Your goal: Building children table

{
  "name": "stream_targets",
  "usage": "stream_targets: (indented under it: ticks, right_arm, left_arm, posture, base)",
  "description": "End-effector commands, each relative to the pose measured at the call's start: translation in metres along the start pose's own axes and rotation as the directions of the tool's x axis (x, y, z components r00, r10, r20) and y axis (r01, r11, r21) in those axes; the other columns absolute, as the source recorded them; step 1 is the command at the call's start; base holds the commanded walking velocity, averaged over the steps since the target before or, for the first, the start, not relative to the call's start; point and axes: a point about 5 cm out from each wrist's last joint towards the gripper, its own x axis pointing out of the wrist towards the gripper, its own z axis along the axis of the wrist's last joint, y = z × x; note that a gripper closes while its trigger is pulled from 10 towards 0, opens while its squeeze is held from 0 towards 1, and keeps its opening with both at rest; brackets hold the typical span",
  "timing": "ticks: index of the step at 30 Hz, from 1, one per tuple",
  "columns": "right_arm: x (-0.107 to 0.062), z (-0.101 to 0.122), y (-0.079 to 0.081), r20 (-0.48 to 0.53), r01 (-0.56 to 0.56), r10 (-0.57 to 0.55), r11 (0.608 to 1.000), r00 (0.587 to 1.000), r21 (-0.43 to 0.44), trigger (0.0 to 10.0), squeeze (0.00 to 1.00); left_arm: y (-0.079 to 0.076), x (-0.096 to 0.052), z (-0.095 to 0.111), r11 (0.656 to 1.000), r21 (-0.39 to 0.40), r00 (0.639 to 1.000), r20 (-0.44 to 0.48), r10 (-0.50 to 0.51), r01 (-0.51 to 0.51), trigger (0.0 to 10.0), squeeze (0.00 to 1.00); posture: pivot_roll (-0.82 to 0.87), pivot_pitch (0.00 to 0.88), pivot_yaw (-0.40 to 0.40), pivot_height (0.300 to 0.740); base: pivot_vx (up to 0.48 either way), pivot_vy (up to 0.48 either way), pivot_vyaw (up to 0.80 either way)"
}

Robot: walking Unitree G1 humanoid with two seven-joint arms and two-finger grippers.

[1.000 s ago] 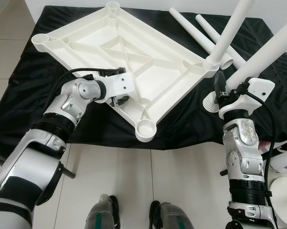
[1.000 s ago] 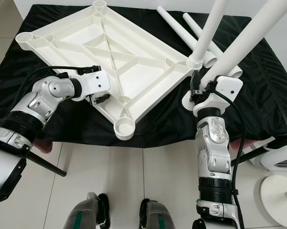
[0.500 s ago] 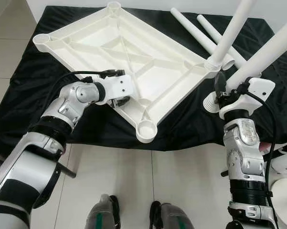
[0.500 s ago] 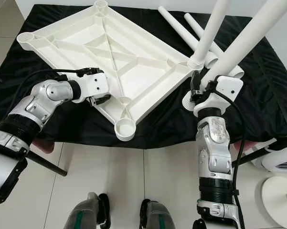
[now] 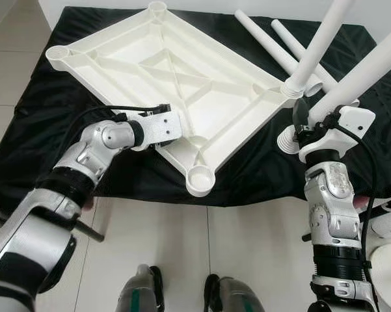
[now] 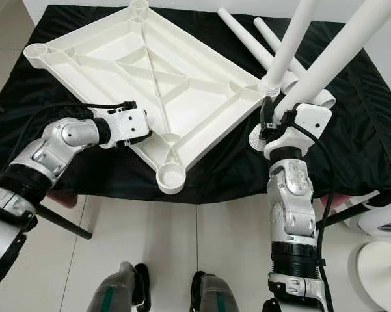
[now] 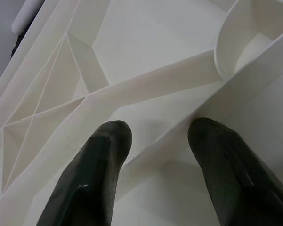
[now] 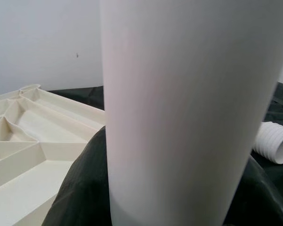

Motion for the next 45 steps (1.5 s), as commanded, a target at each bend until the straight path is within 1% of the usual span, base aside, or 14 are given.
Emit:
stream_targets:
  ticks: [1, 2, 3, 4, 7, 8, 13, 16, 20, 25, 30, 34, 39, 45]
  right_arm:
    - [-0.002, 0.002, -0.003, 0.01, 0.013, -0.013, 1.0, 1.0, 0.003, 10.0, 0.0]
    - [-0.002, 0.002, -0.003, 0.01, 0.013, -0.013, 1.0, 1.0, 0.003, 10.0, 0.0]
    - [-0.002, 0.003, -0.003, 0.01, 0.014, -0.014, 1.0, 1.0, 0.003, 10.0, 0.0]
    - [-0.002, 0.003, -0.003, 0.01, 0.016, -0.016, 1.0, 1.0, 0.002, 10.0, 0.0]
    - [-0.003, 0.002, -0.003, 0.009, 0.018, -0.018, 1.0, 1.0, 0.002, 10.0, 0.0]
    - [-0.003, 0.002, -0.004, 0.009, 0.02, -0.02, 1.0, 1.0, 0.002, 10.0, 0.0]
    - [-0.004, 0.002, -0.004, 0.008, 0.021, -0.021, 1.0, 1.0, 0.002, 10.0, 0.0]
    - [-0.004, 0.002, -0.003, 0.007, 0.021, -0.021, 1.0, 1.0, 0.004, 10.0, 0.0]
    - [-0.004, 0.001, -0.002, 0.006, 0.02, -0.02, 1.0, 1.0, 0.006, 10.0, 0.0]
    - [-0.004, 0.0, -0.002, 0.003, 0.017, -0.017, 1.0, 1.0, 0.011, 10.0, 0.0]
    - [-0.004, 0.0, -0.001, 0.0, 0.013, -0.013, 1.0, 1.0, 0.013, 10.0, 0.0]
    - [-0.004, -0.001, -0.001, -0.002, 0.011, -0.011, 1.0, 1.0, 0.015, 10.0, 0.0]
    - [-0.004, -0.001, 0.0, -0.004, 0.008, -0.008, 1.0, 1.0, 0.016, 10.0, 0.0]
    - [-0.005, -0.001, 0.001, -0.005, 0.01, -0.01, 1.0, 1.0, 0.018, 10.0, 0.0]
  left_arm:
    - [-0.054, -0.003, -0.012, 0.836, -0.023, 0.836, -0.036, -0.548, 0.548, 4.7, 0.0]
    - [-0.054, -0.003, -0.012, 0.836, -0.023, 0.836, -0.036, -0.548, 0.548, 4.7, 0.0]
    - [-0.054, -0.003, -0.012, 0.835, -0.018, 0.834, -0.036, -0.551, 0.55, 8.3, 0.0]
    - [-0.053, -0.004, -0.012, 0.832, -0.007, 0.831, -0.039, -0.554, 0.555, 10.0, 0.0]
    - [-0.051, -0.005, -0.012, 0.833, 0.001, 0.832, -0.045, -0.553, 0.554, 10.0, 0.0]
    - [-0.045, -0.005, -0.011, 0.85, 0.025, 0.849, -0.055, -0.525, 0.527, 10.0, 0.0]
    - [-0.036, -0.003, -0.006, 0.873, 0.055, 0.875, -0.057, -0.481, 0.484, 10.0, 0.0]
    - [-0.022, -0.003, 0.002, 0.901, 0.099, 0.906, -0.061, -0.419, 0.423, 10.0, 0.0]
    - [-0.013, -0.006, 0.004, 0.908, 0.117, 0.916, -0.062, -0.397, 0.402, 10.0, 0.0]
    - [0.001, -0.024, 0.01, 0.901, 0.139, 0.911, -0.04, -0.41, 0.412, 10.0, 0.0]
    - [0.02, -0.031, 0.01, 0.931, 0.154, 0.944, -0.048, -0.327, 0.33, 10.0, 0.0]
    - [0.028, -0.033, 0.011, 0.941, 0.14, 0.951, -0.048, -0.305, 0.309, 10.0, 0.0]
    - [0.029, -0.035, 0.012, 0.935, 0.138, 0.945, -0.053, -0.322, 0.326, 10.0, 0.0]
    - [0.031, -0.021, 0.017, 0.96, 0.119, 0.968, -0.033, -0.25, 0.252, 10.0, 0.0]
  posture:
    - [0.01, 0.172, -0.011, 0.74]
    - [0.01, 0.172, -0.011, 0.74]
    - [0.01, 0.172, -0.011, 0.74]
    - [0.01, 0.173, -0.01, 0.74]
    - [0.0, 0.174, -0.008, 0.74]
    - [0.0, 0.173, -0.007, 0.74]
    - [0.01, 0.173, -0.005, 0.74]
    - [0.01, 0.172, -0.005, 0.74]
    - [0.01, 0.172, -0.005, 0.74]
    - [0.01, 0.171, -0.01, 0.74]
    - [0.02, 0.175, -0.014, 0.74]
    - [0.02, 0.177, -0.016, 0.74]
    - [0.02, 0.179, -0.015, 0.74]
    - [0.02, 0.182, -0.012, 0.74]
  base:
    - [0.0, 0.0, 0.0]
    - [0.0, 0.0, 0.0]
    - [0.0, 0.0, 0.0]
    - [0.0, 0.0, 0.0]
    - [0.0, 0.0, 0.0]
    - [0.0, 0.0, 0.0]
    - [0.0, 0.0, 0.0]
    - [0.0, 0.0, 0.0]
    - [0.0, 0.0, 0.0]
    - [0.0, 0.0, 0.0]
    - [0.0, 0.0, 0.0]
    - [0.0, 0.0, 0.0]
    - [0.0, 0.0, 0.0]
    - [0.0, 0.0, 0.0]
